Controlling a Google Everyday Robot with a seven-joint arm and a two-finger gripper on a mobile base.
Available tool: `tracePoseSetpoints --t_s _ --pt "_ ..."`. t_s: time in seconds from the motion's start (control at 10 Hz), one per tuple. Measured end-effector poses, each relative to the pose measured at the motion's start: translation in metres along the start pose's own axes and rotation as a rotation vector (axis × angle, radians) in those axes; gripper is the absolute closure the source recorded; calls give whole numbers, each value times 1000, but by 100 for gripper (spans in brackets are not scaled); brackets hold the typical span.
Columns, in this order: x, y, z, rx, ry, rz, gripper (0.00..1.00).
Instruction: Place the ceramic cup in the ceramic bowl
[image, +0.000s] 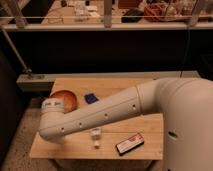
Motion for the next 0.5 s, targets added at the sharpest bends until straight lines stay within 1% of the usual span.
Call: tracePoseSetpoints --t_s 0.3,0.5 --pt "6 -6 0 -13 -1 -15 97" --pt "9 -13 -7 -26 -1 -23 97"
